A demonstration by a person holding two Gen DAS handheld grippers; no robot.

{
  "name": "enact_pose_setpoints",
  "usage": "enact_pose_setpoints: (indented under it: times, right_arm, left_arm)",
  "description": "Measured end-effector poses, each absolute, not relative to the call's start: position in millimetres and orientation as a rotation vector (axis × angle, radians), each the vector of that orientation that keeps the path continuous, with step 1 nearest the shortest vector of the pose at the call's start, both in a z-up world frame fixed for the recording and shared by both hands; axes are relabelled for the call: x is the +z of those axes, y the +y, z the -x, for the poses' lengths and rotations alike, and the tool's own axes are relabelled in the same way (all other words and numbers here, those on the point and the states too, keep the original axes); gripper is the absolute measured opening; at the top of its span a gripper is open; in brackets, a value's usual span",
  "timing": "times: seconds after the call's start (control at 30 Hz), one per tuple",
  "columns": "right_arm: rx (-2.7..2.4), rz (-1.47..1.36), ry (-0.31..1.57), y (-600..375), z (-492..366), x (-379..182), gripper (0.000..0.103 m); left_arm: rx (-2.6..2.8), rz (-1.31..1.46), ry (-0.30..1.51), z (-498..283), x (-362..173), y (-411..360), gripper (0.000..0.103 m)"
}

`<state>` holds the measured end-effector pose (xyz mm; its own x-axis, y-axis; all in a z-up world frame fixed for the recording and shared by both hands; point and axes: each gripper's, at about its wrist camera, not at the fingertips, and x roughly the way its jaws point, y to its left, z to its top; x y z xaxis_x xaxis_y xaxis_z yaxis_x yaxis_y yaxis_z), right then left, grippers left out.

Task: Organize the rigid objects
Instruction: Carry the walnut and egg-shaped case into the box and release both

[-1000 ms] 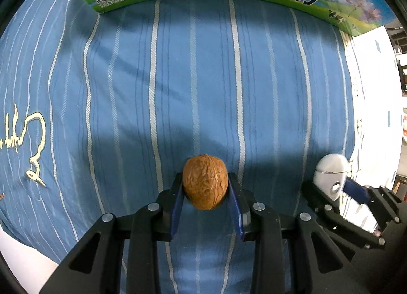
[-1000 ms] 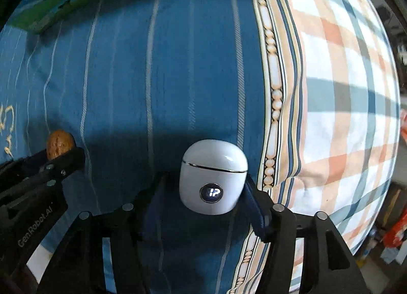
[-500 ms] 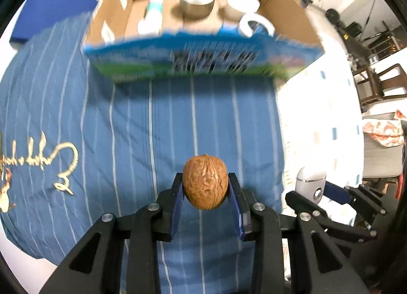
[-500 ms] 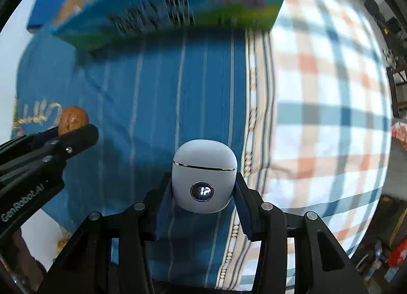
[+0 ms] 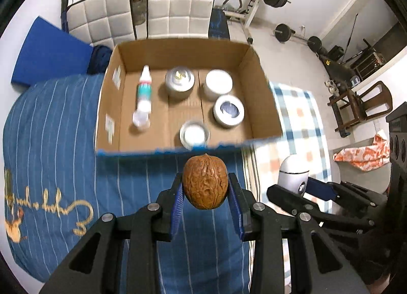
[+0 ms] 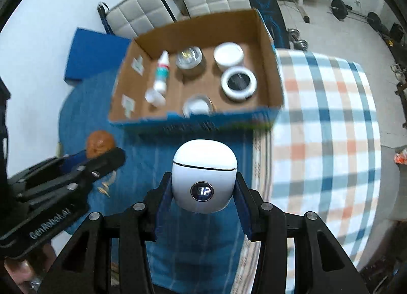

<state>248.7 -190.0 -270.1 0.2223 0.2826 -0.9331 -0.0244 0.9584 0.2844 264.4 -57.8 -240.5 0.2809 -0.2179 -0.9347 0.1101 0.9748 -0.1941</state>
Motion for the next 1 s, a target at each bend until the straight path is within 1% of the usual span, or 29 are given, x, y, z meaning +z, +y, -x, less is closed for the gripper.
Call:
enact_pose_setpoints:
  times: [0.13, 0.27, 0.4, 0.5, 0.67, 0.8, 1.0]
  right_arm:
    - [0.229, -0.226, 1.305, -186, -287, -274, 0.048]
    - [0.224, -0.209, 1.313, -183, -331, -288, 0.048]
    - [0.200, -0.212, 1.359, -182, -376, -322, 0.048]
    - [0.190, -0.241, 1.421, -180, -407, -361, 0.048]
    - [0.191, -0.236, 1.500, -169, -437, -415, 0.048]
    - [0.199, -0.187, 1.525, -157, -447, -435, 0.048]
    - [0.209, -0.130, 1.556, -146, -458, -451, 0.049]
  left_arm:
    - [-0.217, 0.114, 1.269, -309, -242, -49, 0.030]
    - [-0.207, 0.159, 1.332, -361, -266, -34, 0.030]
    - [-0.188, 0.190, 1.432, -409, -310, -23, 0.030]
    - [-0.175, 0.197, 1.509, -434, -348, -19, 0.030]
    - [-0.162, 0.159, 1.596, -458, -392, -20, 0.030]
    - [-0.171, 0.142, 1.636, -468, -411, -24, 0.030]
    - [-0.178, 0.113, 1.673, -472, -427, -32, 0.030]
